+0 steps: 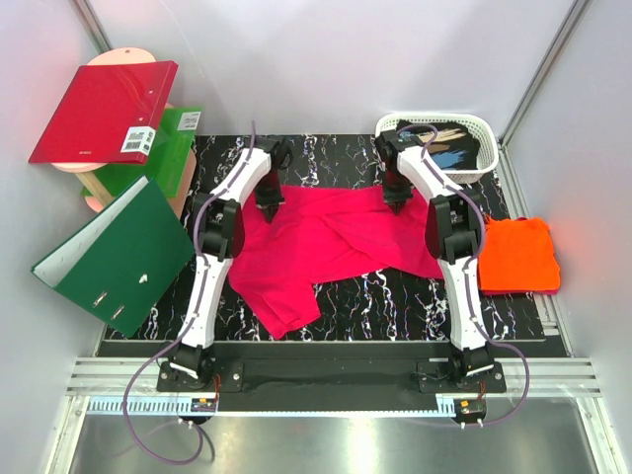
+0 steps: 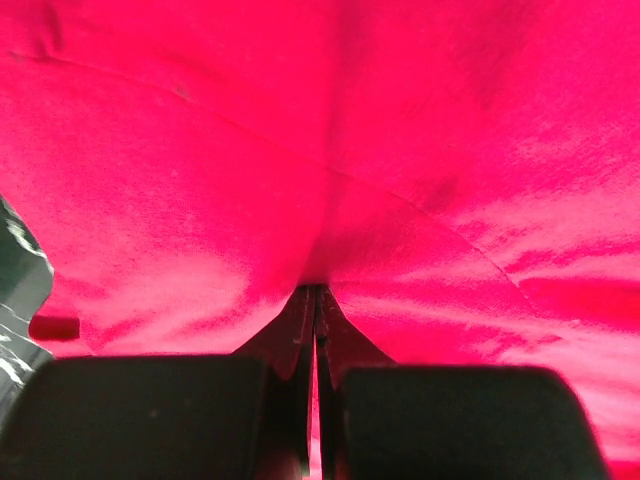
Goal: Fold and stack the t-shirts
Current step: Fold the flattened tshirt in 1/3 of the way
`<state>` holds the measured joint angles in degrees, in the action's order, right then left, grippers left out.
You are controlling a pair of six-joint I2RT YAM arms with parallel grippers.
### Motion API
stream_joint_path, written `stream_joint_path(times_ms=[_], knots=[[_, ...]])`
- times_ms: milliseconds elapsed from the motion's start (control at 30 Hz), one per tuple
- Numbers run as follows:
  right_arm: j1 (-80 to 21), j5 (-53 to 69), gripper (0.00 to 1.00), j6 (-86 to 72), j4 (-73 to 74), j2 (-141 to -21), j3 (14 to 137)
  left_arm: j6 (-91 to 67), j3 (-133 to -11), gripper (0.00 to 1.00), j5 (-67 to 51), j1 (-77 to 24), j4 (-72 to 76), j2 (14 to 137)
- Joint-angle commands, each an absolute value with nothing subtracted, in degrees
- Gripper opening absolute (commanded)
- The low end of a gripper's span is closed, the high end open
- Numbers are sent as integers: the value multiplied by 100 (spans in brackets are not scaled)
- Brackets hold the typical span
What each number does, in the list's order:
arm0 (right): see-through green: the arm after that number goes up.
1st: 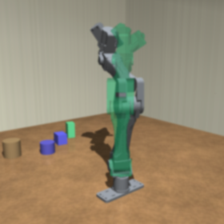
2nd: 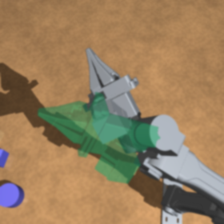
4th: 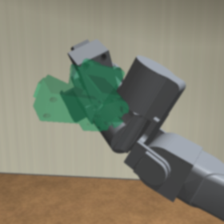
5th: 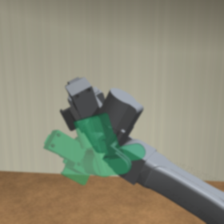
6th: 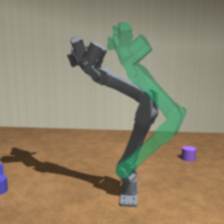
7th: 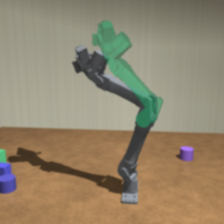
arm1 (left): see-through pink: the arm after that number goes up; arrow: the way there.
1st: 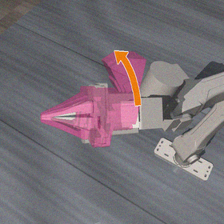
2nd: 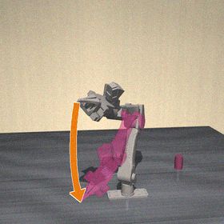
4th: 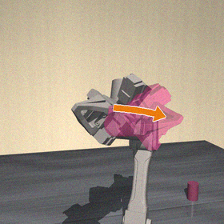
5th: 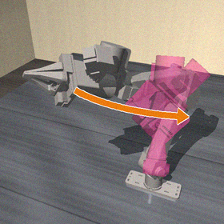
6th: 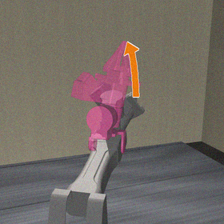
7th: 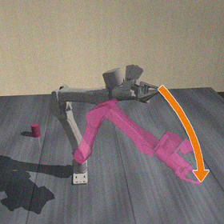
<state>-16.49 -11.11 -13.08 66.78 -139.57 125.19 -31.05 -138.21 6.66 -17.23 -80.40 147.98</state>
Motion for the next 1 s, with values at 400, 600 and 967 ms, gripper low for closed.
stream_joint_path(times_ms=[400,600,967], knots=[[-1635,-308,0,-1415,6029,-11383,10250,-2689,-11018,0,422,-2627,-7304,11823],[-1626,-483,0,-1626,6064,-11005,9089,-2856,-9293,0,439,-2786,-7040,11409],[-748,412,60,-1758,5959,-10556,8412,-2839,-8245,81,351,-2795,-6978,10697]])
